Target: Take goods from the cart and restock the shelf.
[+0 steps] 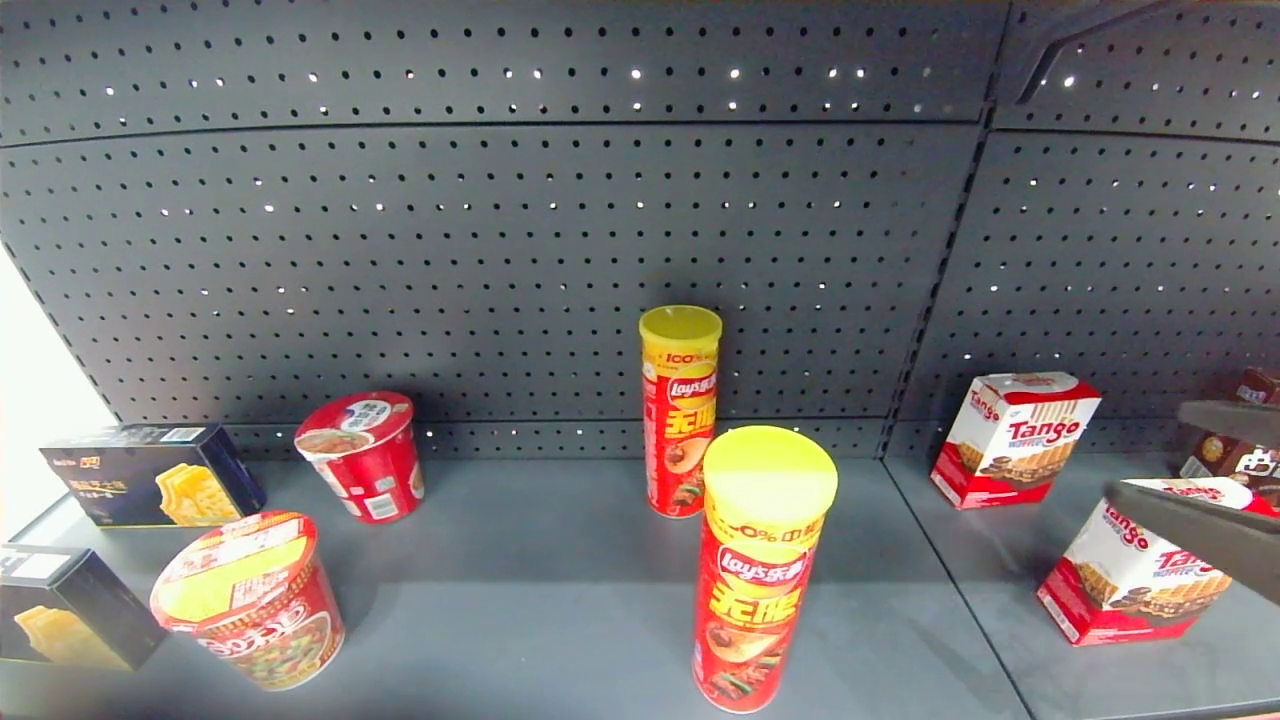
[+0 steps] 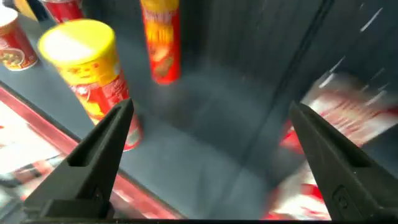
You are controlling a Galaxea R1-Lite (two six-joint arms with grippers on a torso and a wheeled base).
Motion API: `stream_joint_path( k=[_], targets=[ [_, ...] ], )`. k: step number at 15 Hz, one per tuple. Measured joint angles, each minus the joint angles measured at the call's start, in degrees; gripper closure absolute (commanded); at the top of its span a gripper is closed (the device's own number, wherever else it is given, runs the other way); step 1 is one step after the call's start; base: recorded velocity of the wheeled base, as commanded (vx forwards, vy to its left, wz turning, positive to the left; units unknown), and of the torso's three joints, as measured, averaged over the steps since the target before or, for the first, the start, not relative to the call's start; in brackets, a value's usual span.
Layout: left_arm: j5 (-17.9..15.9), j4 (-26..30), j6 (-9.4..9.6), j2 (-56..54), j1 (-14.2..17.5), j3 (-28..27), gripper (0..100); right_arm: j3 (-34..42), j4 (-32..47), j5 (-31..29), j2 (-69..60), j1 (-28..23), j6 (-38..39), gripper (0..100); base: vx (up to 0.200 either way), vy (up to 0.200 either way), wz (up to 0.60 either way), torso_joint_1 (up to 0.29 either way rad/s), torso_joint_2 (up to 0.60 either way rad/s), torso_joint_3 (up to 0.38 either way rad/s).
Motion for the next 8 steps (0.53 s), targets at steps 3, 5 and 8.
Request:
stream_joint_path(
  k=[3,5,8],
  targets=[
    [-0.02,0.00,-0.02,0.00,0.00,0.00,0,-5.02,5.71,-10.92,7.97,7.83,12.11,0,0.000,0.000,0.00,0.000,0.00,0.000],
    [-0.02,0.00,-0.02,0.00,0.00,0.00,0,-6.25,9.70,-17.26,11.81,12.26,19.86,0,0.000,0.000,0.00,0.000,0.00,0.000],
    [0.00,0.00,-0.02,0.00,0.00,0.00,0,-4.19,11.15,-19.19,15.19,14.12,24.06,0,0.000,0.000,0.00,0.000,0.00,0.000]
  ],
)
